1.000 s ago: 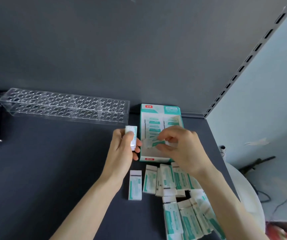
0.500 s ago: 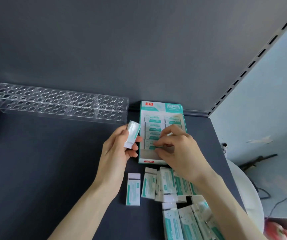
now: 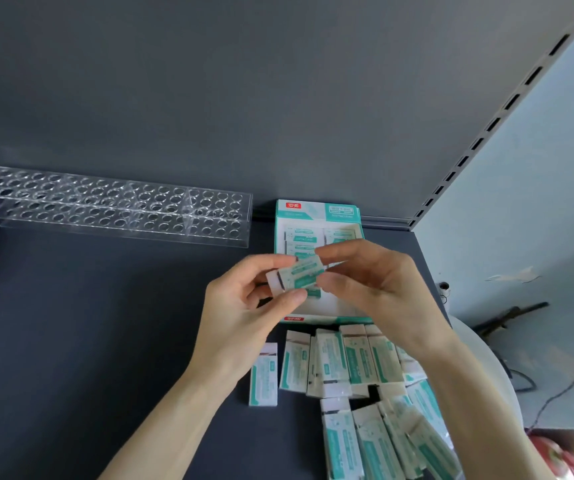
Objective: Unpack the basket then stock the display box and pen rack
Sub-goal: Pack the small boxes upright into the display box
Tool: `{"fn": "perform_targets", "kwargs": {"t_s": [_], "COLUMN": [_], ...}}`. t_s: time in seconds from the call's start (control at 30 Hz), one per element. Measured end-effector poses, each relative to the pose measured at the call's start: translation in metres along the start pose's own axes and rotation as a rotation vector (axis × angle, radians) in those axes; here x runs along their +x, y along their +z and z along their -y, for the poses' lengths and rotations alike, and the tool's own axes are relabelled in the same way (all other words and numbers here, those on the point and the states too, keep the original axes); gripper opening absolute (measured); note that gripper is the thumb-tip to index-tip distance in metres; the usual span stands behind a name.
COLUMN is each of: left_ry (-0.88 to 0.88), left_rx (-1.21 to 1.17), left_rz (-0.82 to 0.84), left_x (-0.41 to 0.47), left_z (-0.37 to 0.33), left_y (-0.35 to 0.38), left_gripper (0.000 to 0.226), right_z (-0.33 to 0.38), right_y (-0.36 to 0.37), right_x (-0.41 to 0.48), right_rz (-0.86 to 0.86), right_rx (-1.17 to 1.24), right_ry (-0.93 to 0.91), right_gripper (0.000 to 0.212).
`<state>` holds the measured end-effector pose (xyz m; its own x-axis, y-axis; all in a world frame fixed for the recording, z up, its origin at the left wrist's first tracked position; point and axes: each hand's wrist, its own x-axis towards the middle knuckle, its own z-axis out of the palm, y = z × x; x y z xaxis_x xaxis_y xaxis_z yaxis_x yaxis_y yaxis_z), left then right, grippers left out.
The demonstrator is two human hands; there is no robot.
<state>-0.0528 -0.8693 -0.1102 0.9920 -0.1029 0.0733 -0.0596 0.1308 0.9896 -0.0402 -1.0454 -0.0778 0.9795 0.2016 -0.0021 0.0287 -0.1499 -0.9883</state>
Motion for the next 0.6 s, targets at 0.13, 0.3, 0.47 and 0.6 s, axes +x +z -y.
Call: {"fn": "perform_targets", "kwargs": {"t_s": [0.13,0.3,0.47,0.6], "left_ry": [0.016,0.059,0.049,-0.062], "left_rx": [-0.074,0.105,0.573,0.627], "left_rz": [0.006,0.003,-0.049,0.047], "left_x": [-0.001,-0.002,-0.003,-0.004], "left_z": [0.001,0.003,0.007,0.011], "left_y": [0.0,0.003,-0.002,0.001], "left_gripper": [0.037,0.039,0.058,0.079], "right_z": [-0.001,0.001,-0.003,-0.01], "right_y": [-0.005,-0.01,-0.029,-0.034], "right_x": [-0.007,-0.012,-0.014,-0.012], "right_rz": [-0.049,-0.054,-0.208,-0.142], "right_rx": [0.025,-0.174,-0.598,-0.876], "right_ry": [0.025,-0.059,-0.109,-0.114], "right_gripper": [0.022,0.033,0.027,0.023]}}
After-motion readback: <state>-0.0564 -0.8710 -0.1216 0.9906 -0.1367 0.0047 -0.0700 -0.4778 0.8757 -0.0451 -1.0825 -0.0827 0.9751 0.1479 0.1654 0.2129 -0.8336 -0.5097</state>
